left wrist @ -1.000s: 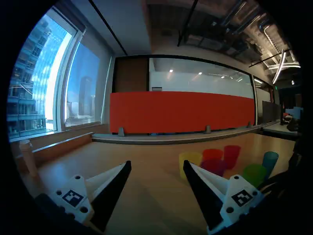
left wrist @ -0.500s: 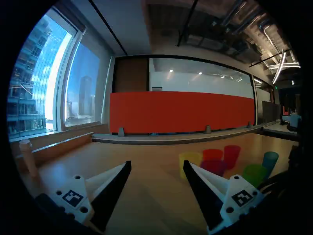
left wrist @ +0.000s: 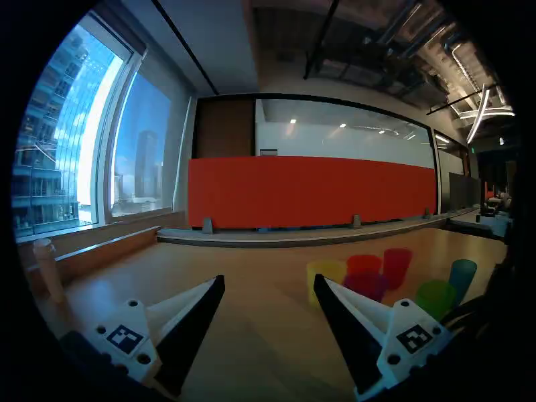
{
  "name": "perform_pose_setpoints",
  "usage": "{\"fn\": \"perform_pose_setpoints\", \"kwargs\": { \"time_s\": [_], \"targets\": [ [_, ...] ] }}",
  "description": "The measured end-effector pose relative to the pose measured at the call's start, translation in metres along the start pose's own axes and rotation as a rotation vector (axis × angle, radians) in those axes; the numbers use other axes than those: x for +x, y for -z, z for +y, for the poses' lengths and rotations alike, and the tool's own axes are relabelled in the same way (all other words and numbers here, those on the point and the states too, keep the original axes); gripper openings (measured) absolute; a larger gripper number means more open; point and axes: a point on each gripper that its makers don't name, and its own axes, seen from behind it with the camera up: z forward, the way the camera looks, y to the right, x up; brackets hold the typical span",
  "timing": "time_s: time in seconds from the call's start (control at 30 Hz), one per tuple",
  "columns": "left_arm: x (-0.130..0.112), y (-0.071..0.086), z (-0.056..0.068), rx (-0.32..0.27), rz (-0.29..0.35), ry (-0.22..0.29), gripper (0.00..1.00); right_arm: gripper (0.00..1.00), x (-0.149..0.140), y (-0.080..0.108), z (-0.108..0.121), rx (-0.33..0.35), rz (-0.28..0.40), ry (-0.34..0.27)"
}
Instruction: Pour water
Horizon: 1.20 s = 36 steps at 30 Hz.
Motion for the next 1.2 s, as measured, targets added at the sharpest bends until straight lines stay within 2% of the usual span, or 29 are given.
{"fn": "perform_pose_setpoints", "kwargs": {
  "time_s": [0.5,1.2],
  "targets": [
    [0.000,0.000,0.000,0.000,0.000,0.000,0.99,1.00,-0.013,-0.003,0.006,-0.019,-0.020,0.004],
    [0.000,0.001,0.000,0.000,0.000,0.000,0.99,1.00,-0.016,-0.005,0.004,-0.024,-0.038,0.024]
  ]
}}
